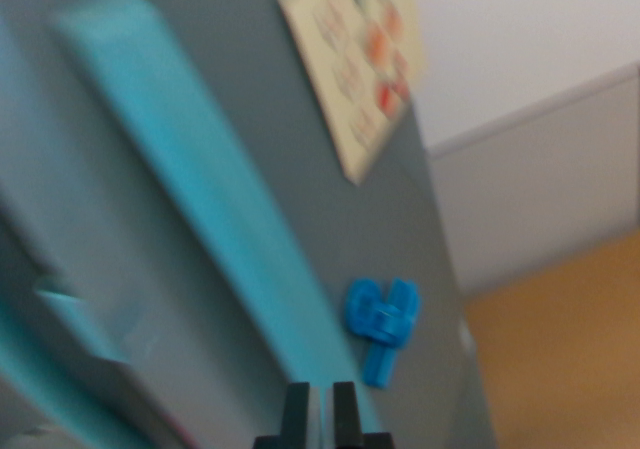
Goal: Close fridge door
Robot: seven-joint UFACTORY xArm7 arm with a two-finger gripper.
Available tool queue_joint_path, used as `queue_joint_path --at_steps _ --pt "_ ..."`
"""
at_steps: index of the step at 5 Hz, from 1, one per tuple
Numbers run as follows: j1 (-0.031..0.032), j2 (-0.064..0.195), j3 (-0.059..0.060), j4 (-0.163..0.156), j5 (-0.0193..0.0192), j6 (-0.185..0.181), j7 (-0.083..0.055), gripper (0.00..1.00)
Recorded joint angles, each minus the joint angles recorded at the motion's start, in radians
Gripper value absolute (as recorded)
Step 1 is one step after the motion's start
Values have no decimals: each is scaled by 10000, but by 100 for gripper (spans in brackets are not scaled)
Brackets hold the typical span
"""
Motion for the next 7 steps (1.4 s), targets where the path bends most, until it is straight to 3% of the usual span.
queue_joint_path --at_steps 1,2,3,4,5,6,7 --pt "0 945 -139 319 0 -1 0 100" --pt "0 945 -139 319 0 -1 0 100" --pt "0 1861 -143 883 0 -1 0 100" --pt "0 1861 -143 883 0 -1 0 100" --pt "6 2537 -90 1293 0 -2 0 100" --pt "6 2537 -90 1293 0 -2 0 100" --pt "8 2928 249 1386 0 -2 0 100"
